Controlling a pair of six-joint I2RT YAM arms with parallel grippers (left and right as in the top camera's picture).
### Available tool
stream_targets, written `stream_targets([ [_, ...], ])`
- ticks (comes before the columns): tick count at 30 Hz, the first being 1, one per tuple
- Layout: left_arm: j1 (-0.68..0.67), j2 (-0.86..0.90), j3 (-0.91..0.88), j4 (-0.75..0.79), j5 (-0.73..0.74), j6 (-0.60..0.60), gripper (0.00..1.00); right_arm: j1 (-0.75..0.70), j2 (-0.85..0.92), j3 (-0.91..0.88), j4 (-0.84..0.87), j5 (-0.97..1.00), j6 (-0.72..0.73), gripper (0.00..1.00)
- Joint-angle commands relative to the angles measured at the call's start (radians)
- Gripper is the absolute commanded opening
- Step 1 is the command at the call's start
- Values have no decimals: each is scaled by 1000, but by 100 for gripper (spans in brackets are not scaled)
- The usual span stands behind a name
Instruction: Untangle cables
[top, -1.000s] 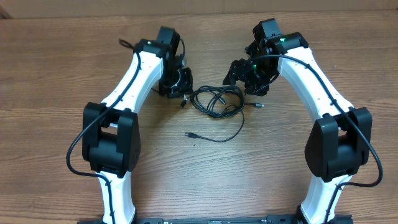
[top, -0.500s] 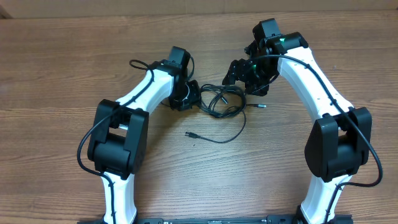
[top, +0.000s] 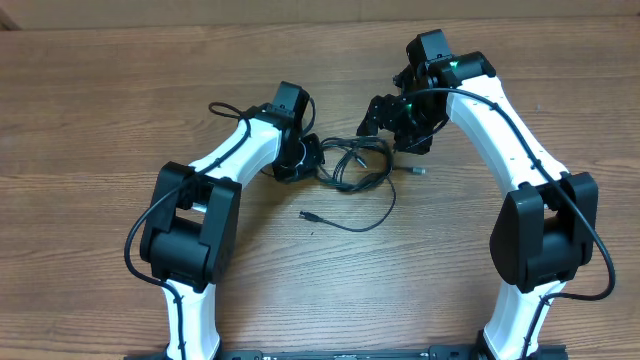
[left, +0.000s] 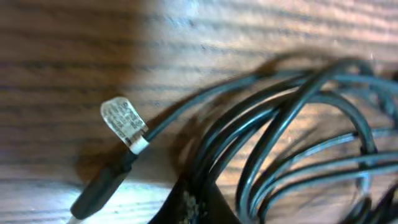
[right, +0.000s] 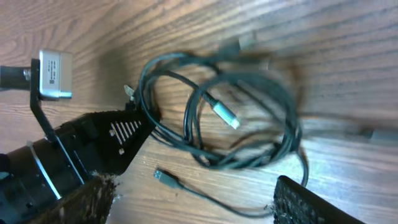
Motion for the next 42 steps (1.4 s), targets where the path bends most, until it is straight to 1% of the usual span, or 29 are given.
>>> stream_targets([
  [1, 4, -27, -14, 8, -14, 89, 4, 11, -34, 26, 29, -76, 3, 80],
  [3, 11, -66, -3, 13, 24, 174, 4, 19, -34, 26, 48, -119, 3, 80],
  [7, 28, -215, 6, 31, 103, 348, 4, 45, -34, 26, 87, -154, -1, 80],
  [11, 45, -357, 6, 29, 100, 412, 4, 69, -34, 26, 135, -248, -1, 79],
  [12, 51, -391, 6, 29, 96, 423, 4, 70, -34, 27, 154, -294, -1, 76],
  [16, 74, -453, 6, 27, 93, 424, 4, 67, -34, 28, 232, -450, 0, 72],
  [18, 88, -456, 6, 19, 93, 424, 4, 67, -34, 28, 272, -507, 0, 72],
  [21, 106, -455, 6, -16, 92, 424, 4, 67, -34, 28, 315, -559, 4, 71],
  [23, 115, -455, 6, -32, 92, 424, 4, 67, -34, 28, 320, -560, 13, 71],
  [26, 125, -454, 6, -39, 93, 423, 4, 68, -34, 28, 322, -543, 27, 71],
  [30, 124, -454, 6, -39, 101, 402, 4, 87, -33, 27, 333, -383, 144, 71],
  [33, 123, -454, 6, -39, 101, 397, 4, 109, -31, 26, 353, -301, 200, 70],
  [36, 122, -454, 6, -40, 101, 397, 4, 137, -19, 26, 385, -279, 238, 67],
  [42, 119, -454, 6, -43, 99, 386, 4, 166, -10, 26, 423, -280, 246, 67],
])
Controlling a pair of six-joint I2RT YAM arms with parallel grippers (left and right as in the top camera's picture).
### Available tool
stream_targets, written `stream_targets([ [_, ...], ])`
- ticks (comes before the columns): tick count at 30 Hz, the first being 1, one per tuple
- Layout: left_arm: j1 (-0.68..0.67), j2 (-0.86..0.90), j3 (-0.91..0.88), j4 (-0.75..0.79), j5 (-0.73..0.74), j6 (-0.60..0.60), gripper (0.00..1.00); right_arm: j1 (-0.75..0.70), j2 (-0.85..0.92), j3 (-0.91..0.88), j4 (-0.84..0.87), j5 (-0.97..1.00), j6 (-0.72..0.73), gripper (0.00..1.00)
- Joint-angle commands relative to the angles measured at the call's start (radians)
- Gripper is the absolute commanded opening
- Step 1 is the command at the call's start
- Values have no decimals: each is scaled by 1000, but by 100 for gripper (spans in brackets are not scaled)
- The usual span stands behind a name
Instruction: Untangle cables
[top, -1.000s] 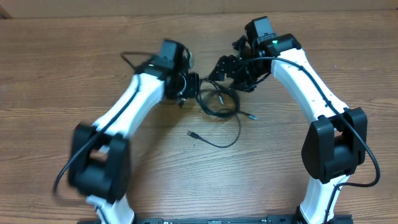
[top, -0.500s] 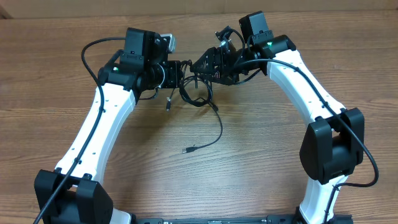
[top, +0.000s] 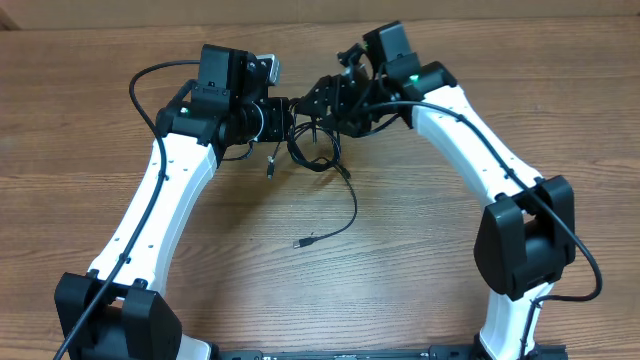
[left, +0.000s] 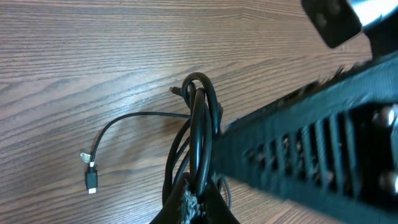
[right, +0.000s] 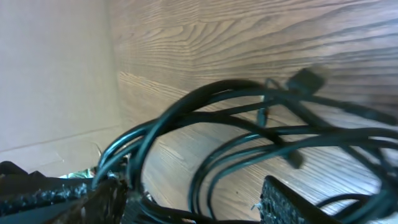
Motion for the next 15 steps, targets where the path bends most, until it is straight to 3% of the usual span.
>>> stream_targets([
  [1, -3, 5, 6, 0, 18, -7, 4, 9, -10, 26, 16, 24, 35, 67],
  [9, -4, 5, 6, 0, 14, -7, 4, 13, 2, 24, -51, 116, 49, 66],
  [15, -4, 5, 6, -3, 15, -7, 4, 13, 77, -11, -75, 149, 63, 57],
])
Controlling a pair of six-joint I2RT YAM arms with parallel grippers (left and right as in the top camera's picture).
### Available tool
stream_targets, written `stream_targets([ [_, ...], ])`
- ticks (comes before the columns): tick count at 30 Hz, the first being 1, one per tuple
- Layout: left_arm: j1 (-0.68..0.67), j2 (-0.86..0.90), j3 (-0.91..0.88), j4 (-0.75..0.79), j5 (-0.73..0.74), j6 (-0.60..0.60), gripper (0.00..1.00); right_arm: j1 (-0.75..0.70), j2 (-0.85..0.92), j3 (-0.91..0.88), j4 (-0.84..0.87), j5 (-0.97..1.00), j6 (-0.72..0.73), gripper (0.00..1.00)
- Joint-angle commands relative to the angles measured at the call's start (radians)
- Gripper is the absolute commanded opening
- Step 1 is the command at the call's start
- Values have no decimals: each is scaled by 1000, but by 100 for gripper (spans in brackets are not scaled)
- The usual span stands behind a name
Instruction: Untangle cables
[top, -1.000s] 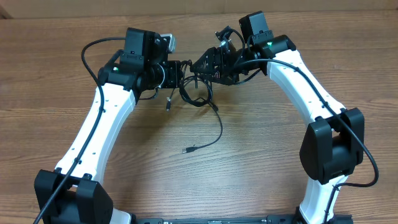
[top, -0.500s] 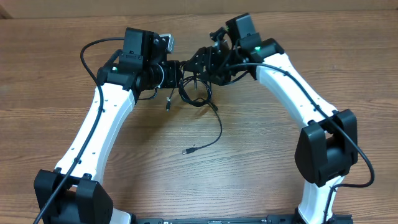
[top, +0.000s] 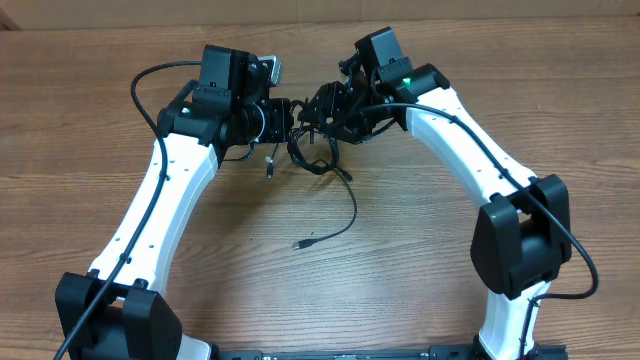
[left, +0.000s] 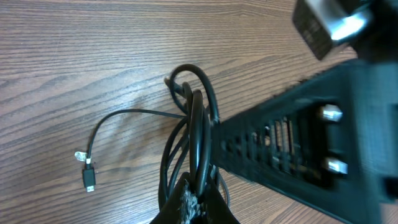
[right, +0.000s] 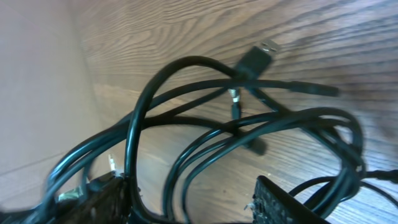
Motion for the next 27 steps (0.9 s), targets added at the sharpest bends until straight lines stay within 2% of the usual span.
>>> stream_targets([
  [1, -2, 5, 6, 4, 15, -7, 4, 4, 66, -15, -6, 60, 11, 55],
  [5, 0, 5, 6, 5, 13, -6, 4, 4, 76, -19, -56, 197, 11, 53],
  [10, 25, 5, 6, 36, 11, -6, 4, 0, 76, -19, -184, 409, 11, 43],
  [13, 48, 4, 9, 61, 20, -6, 4, -10, 76, -19, -234, 465, 11, 36],
  [20, 87, -12, 14, 99, 166, 49, 4, -24, 76, -19, -256, 452, -8, 30],
  [27, 89, -12, 14, 64, 385, 245, 4, -45, 48, 4, -204, 164, -217, 31],
])
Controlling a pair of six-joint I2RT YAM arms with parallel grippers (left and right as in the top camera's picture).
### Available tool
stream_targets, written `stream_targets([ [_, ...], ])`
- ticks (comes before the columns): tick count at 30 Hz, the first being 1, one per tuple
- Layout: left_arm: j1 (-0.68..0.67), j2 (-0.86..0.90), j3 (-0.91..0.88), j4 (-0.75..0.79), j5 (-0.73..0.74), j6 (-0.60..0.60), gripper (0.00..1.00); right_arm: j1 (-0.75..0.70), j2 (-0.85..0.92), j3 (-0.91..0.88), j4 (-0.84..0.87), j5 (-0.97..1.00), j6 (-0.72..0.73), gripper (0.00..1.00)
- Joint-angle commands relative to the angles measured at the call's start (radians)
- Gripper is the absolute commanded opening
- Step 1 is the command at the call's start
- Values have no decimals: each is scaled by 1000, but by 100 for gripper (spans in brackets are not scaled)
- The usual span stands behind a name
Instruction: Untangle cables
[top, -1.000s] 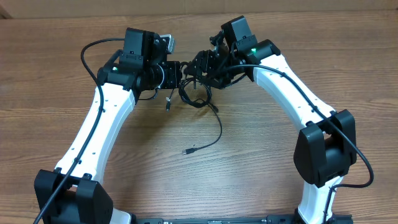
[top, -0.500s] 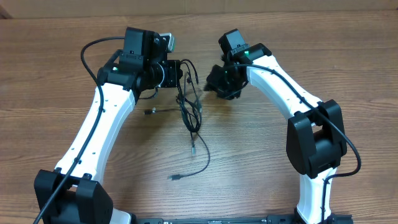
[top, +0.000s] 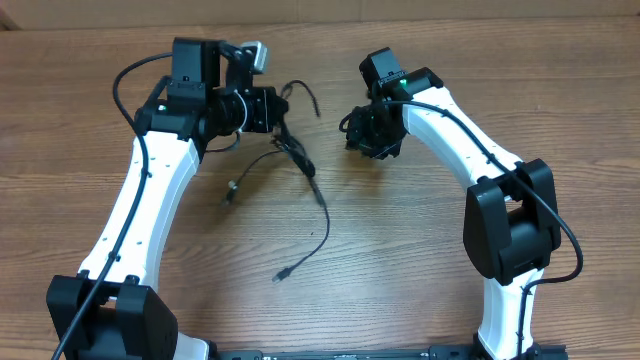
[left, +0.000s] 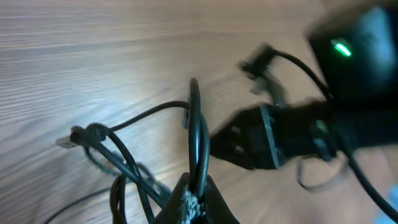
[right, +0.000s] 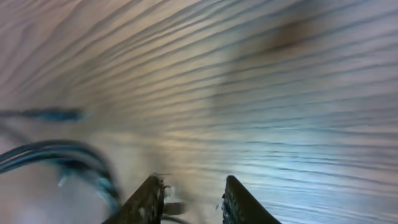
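Thin black cables (top: 300, 165) hang in a loose bunch from my left gripper (top: 275, 110), which is shut on them above the table's far left-middle. The left wrist view shows the strands (left: 196, 124) pinched between the shut jaws of that gripper (left: 196, 194). One long strand trails down to a plug (top: 283, 274); a shorter one ends at a plug (top: 230, 192). My right gripper (top: 362, 132) stands apart to the right. Its fingers (right: 149, 199) are close together on a blurred black cable piece (right: 177, 208), with more cable (right: 68, 155) at the left.
The wooden table (top: 430, 280) carries only the cables and both arms. The right arm's body (left: 348, 56) with its green light fills the right of the left wrist view. The table's far edge (top: 500, 12) lies just behind both grippers.
The two grippers were close together on one bunch. Now they are apart: the left has gone left with most strands hanging from it, the right has gone right and down, its fingers closer together.
At first the tangle lay on the table between both grippers, the left low beside it. Then both grippers held the bunch lifted at the far middle, jaws nearly touching. Now the bunch is pulled apart and the long strand's plug lies further left.
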Motion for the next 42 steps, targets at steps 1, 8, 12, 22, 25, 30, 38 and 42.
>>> stream_targets([
  [1, 0, -12, 14, -15, 167, 139, 4, -21, -40, 25, 26, -202, -136, 32],
  [8, 24, -11, 14, -16, 336, 224, 4, -57, -178, 29, 88, -341, -164, 44],
  [12, 43, -3, 14, 16, 510, 239, 4, -98, -235, 29, 94, -421, -165, 52],
  [22, 48, 15, 14, 152, 758, 178, 4, -153, -247, 29, 111, -574, -192, 52],
  [25, 55, 15, 14, 221, 779, 104, 4, -151, -247, 29, 105, -592, -201, 52],
  [30, 70, 15, 14, 242, 775, 95, 4, -151, -248, 29, 95, -655, -222, 52],
  [38, 82, 15, 14, 243, 775, 79, 4, -149, -250, 29, 95, -761, -245, 53],
  [42, 82, 15, 14, 243, 775, 75, 4, -123, -250, 29, 126, -759, -241, 54],
])
